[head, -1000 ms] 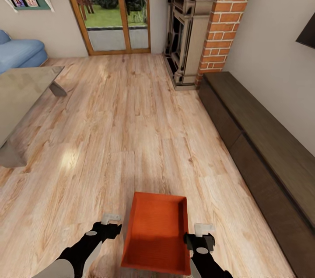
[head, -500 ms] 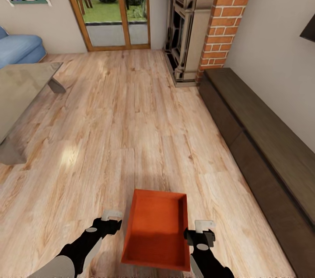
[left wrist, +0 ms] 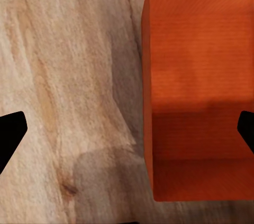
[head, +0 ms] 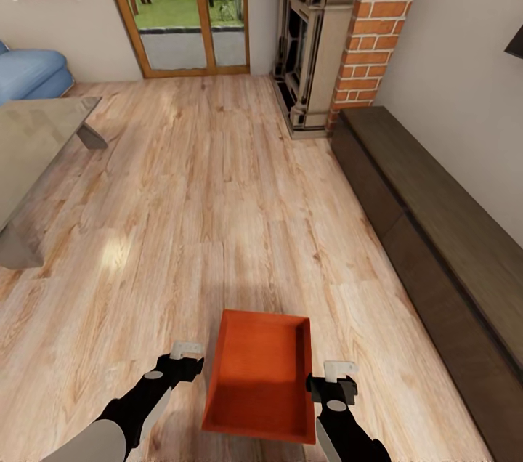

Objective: Move the two storage containers from the living room to the garage. In the garage, place one container on the floor and stack the other container on top of it (either order is fine).

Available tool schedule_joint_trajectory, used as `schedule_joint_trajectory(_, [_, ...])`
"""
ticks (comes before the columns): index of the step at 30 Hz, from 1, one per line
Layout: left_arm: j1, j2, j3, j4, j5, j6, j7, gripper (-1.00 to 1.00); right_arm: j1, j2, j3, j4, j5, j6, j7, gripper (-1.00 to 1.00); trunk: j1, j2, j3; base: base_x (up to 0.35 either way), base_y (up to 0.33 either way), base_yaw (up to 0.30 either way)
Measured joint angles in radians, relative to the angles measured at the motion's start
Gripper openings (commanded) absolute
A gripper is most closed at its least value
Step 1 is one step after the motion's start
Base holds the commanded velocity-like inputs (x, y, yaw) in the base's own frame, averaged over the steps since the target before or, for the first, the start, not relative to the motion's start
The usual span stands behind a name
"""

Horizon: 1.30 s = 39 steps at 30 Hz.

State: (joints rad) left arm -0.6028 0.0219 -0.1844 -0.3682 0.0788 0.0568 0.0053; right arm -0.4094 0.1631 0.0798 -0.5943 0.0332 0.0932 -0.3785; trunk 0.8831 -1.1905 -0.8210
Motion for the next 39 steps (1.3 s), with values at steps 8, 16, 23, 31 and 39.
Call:
schedule_joint_trajectory(8, [-0.003, 0.001, 0.002, -0.005, 0.003, 0.0, -0.001, 1.0, -0.001, 0.0, 0.0, -0.002, 0.002, 0.0, -0.006, 1.0, 0.0, 0.0, -0.013, 0.0, 0.0, 0.0])
schedule_joint_trajectory(16, [-0.01, 0.001, 0.007, -0.004, 0.008, 0.002, -0.018, 1.0, -0.014, -0.001, -0.001, -0.008, 0.003, 0.0, -0.003, 1.0, 0.0, 0.0, -0.026, 0.015, 0.0, 0.0])
schedule_joint_trajectory(23, [-0.012, 0.0, 0.008, -0.006, 0.01, 0.003, -0.027, 1.0, -0.027, -0.004, -0.002, -0.008, 0.003, 0.0, -0.001, 1.0, 0.0, 0.0, -0.037, 0.067, 0.001, 0.0])
schedule_joint_trajectory(31, [-0.012, 0.003, 0.008, -0.005, 0.014, 0.003, -0.025, 1.0, -0.032, -0.006, -0.001, -0.008, 0.003, 0.0, 0.0, 1.0, 0.0, 0.0, -0.05, 0.109, 0.047, 0.0])
schedule_joint_trajectory(39, [-0.012, 0.001, 0.009, -0.005, 0.014, 0.002, -0.019, 1.0, -0.035, -0.008, -0.002, -0.008, 0.003, 0.0, 0.002, 1.0, 0.0, 0.0, -0.062, 0.077, 0.013, 0.0])
